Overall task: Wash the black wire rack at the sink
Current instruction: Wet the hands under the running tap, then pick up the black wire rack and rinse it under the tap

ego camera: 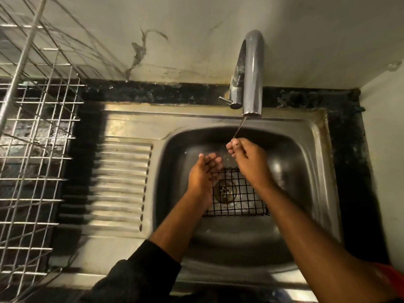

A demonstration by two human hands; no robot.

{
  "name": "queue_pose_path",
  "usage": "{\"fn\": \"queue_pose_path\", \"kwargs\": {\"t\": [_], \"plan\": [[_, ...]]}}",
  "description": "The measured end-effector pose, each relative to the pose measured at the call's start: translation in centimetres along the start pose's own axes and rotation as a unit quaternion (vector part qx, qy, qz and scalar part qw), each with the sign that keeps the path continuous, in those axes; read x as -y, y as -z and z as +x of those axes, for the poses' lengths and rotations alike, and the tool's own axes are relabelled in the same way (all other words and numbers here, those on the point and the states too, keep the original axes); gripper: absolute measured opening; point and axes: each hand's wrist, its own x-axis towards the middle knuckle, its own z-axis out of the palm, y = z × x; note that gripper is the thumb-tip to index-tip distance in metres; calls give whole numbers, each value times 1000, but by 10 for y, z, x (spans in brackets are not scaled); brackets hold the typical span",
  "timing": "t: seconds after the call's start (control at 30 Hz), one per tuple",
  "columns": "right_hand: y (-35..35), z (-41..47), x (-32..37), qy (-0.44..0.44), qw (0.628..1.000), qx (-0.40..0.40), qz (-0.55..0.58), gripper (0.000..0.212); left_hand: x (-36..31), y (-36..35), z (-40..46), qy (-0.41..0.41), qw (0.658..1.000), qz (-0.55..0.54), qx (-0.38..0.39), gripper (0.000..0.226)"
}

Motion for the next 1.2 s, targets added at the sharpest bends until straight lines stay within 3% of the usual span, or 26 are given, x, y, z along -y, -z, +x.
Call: {"fn": "queue_pose_path", "kwargs": {"t": [0.07, 0.13, 0.23, 0.3, 0.4, 0.47, 0.57, 0.7, 0.8, 0.97, 1.03, 1.13, 1.2], "plan": [[-6, -3, -8, -20, 998, 45, -28, 17, 1, 1, -2, 3, 998, 42, -39, 27], [-13, -8, -17, -31, 983, 124, -129, 15, 7, 3, -6, -5, 991, 120, -66, 21], [-13, -18, -28, 26, 944, 167, -284, 18, 4, -1, -8, -49, 963, 264, 3, 16], [-11, -22, -30, 41, 930, 176, -318, 30, -1, -7, -6, -55, 916, 392, 68, 23], [-13, -23, -29, 26, 915, 208, -344, 49, -3, -16, 2, -55, 836, 539, 87, 23], [-12, -20, -25, 16, 912, 225, -342, 54, -2, -18, 6, -46, 837, 539, 82, 25], [-4, -18, -17, 37, 912, 234, -334, 40, -4, -14, 2, -46, 858, 506, 70, 32], [6, -28, -5, 36, 904, 270, -328, 37, -12, -8, -27, -106, 878, 462, 65, 41], [22, -37, 7, 42, 921, 224, -317, 32, -19, -4, -52, -204, 854, 471, 84, 38], [43, -51, 34, 106, 941, 120, -298, 22, -23, -2, -100, -447, 752, 482, 35, 29], [49, -55, 39, 92, 955, 98, -263, 12, -23, -3, -115, -491, 725, 481, 41, 35], [60, -65, 34, 81, 971, 60, -216, 16, -18, 3, -129, -490, 730, 475, 39, 30], [61, -65, 33, 77, 978, 40, -190, 15, -24, 9, -123, -469, 776, 422, -8, 26]]}}
